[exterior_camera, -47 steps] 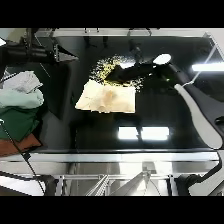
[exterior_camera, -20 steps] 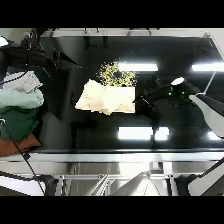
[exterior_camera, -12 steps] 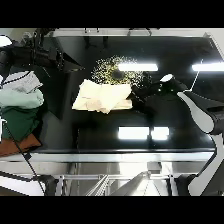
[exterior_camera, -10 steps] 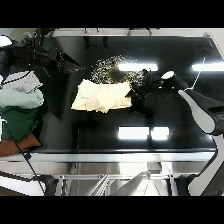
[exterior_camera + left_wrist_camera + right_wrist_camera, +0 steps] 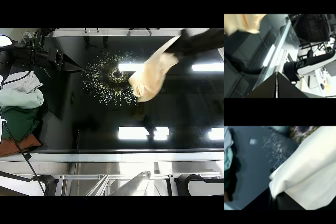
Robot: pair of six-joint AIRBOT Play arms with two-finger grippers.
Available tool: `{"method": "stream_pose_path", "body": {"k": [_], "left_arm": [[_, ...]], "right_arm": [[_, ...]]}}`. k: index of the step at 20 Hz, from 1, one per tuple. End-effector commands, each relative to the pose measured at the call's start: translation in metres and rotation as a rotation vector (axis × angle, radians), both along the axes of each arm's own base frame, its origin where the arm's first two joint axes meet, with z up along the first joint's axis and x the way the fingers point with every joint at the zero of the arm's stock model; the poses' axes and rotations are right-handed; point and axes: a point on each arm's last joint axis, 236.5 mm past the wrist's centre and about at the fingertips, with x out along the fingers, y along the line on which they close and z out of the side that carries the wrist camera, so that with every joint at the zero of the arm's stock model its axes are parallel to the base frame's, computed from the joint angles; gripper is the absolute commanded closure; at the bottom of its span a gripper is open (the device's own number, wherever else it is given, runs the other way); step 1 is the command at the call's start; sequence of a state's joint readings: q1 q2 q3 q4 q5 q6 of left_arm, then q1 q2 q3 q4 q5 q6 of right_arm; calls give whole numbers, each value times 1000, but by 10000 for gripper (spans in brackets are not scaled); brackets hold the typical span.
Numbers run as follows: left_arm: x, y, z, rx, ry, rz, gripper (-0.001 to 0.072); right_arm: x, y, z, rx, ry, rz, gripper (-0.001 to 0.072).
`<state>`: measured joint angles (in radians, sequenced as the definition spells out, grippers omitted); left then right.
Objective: Fold the shirts.
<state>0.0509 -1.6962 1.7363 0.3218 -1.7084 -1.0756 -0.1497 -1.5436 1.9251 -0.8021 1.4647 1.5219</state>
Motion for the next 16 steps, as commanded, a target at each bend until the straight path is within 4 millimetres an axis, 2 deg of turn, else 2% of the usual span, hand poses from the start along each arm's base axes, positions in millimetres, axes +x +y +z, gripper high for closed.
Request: {"method": "stream_pose_path", "body": {"k": [1,3,6,7,10,11,13,15,16], "left_arm": [[-1,0,0,0,-1,-3,702],[-1,0,0,0,0,-3,702],[-1,0,0,0,0,-3,702],[-1,0,0,0,0,-3,703],[-1,0,0,0,-1,-3,703],[0,0,0,0,-1,-1,702],[4,-1,0,-1,-7,18,703],[13,-1,0,-2,-18,50,702],[17,-1,0,-2,-24,67,702]], "right_arm": [[-28,-70,15,-143,64,-174,696],[-29,-92,-3,-210,116,-217,696],[-1,-121,-9,-202,78,-328,697],[11,-137,-11,-195,55,-376,697],[46,-204,-30,-150,8,-541,697],[55,-220,-28,-115,-27,-566,697],[69,-247,6,-33,-172,-595,698],[63,-269,48,11,-311,-596,698],[55,-276,58,34,-336,-585,698]]}}
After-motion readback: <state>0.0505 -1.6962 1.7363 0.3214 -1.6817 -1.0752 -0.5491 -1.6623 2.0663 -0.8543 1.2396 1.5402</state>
